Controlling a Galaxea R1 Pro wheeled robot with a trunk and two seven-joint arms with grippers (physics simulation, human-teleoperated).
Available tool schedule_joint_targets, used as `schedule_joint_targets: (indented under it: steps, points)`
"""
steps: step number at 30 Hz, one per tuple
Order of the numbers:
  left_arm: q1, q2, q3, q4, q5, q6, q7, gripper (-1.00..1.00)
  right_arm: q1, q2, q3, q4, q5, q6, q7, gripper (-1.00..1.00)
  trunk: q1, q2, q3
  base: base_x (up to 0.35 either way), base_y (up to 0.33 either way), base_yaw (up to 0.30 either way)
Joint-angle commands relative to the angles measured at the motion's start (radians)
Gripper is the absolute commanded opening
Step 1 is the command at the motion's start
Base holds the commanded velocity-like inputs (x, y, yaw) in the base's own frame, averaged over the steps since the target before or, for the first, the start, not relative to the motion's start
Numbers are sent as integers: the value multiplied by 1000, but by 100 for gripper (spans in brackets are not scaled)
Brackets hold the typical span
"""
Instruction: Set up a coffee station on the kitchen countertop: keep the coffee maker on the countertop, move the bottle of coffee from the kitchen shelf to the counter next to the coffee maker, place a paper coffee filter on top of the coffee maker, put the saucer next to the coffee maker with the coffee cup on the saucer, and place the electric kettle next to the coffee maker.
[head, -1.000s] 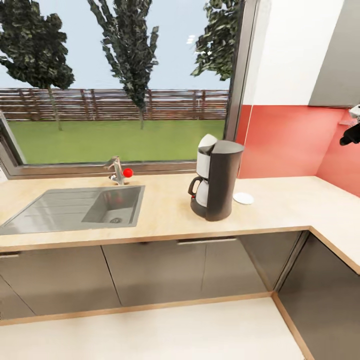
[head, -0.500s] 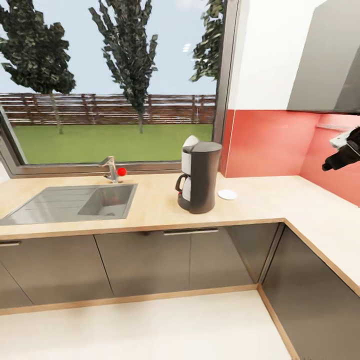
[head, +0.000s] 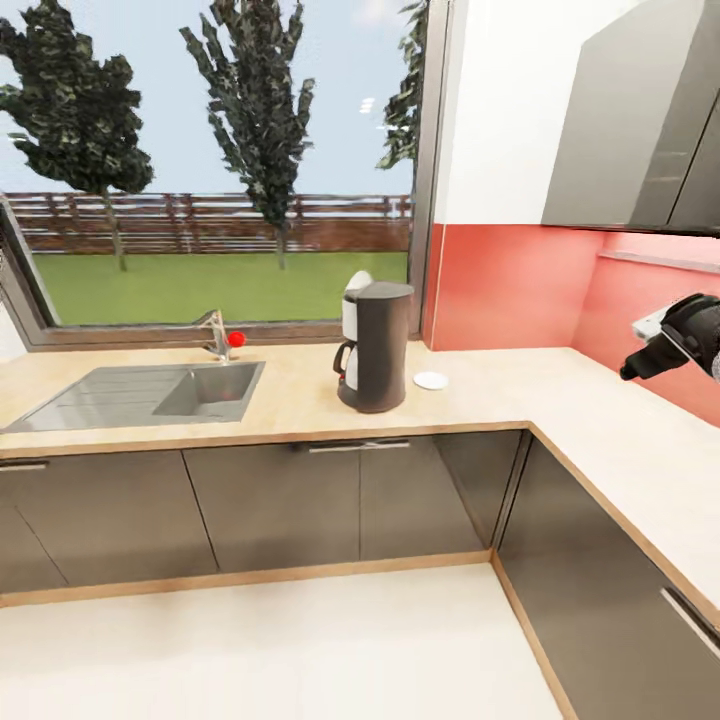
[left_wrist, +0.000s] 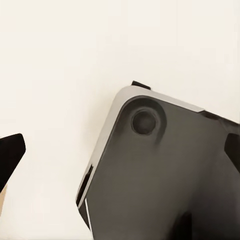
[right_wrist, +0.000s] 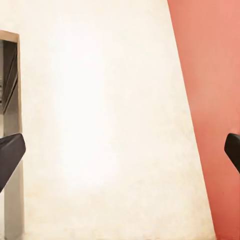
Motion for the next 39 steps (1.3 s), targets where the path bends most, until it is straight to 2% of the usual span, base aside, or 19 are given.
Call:
schedule_joint_targets:
  steps: [1,5,13,18,25,32,34,37,39]
  points:
    - [0,0,7,-1,2,-1,-5,100,3,0,-1,0,9,0,9,100,0,-1,-1,-291,-90,45]
    - [0,0,8,-1,3,-7,-5,100,17,6,-1,0,7,1,12,100,0,-1,0,-260,-35,192]
    - [0,-1,8,-1,3,-16,-5,100,53,70,-1,0,-30,14,7,100,0,-1,0,-62,10,288]
    - [0,-1,0,-1,-1,-15,-5,100,102,78,-1,0,-65,20,2,100,0,-1,2,-299,12,289]
    - [0,-1,-2,-1,-2,-15,-5,100,122,85,-2,0,-82,23,1,100,0,-1,9,-331,0,239]
    - [0,0,8,-1,5,-21,-3,100,181,91,-2,0,-142,19,-1,100,0,-1,17,-150,0,204]
    - [0,3,9,-1,6,-26,-1,100,230,101,-2,0,-182,13,-10,100,0,-1,20,-20,0,197]
    - [0,9,9,-6,6,-35,14,100,301,118,-2,0,-248,1,-65,100,0,-1,24,-8,0,195]
    - [0,11,9,-9,5,-38,27,100,327,123,-2,0,-272,-12,-93,100,0,-1,26,-4,0,191]
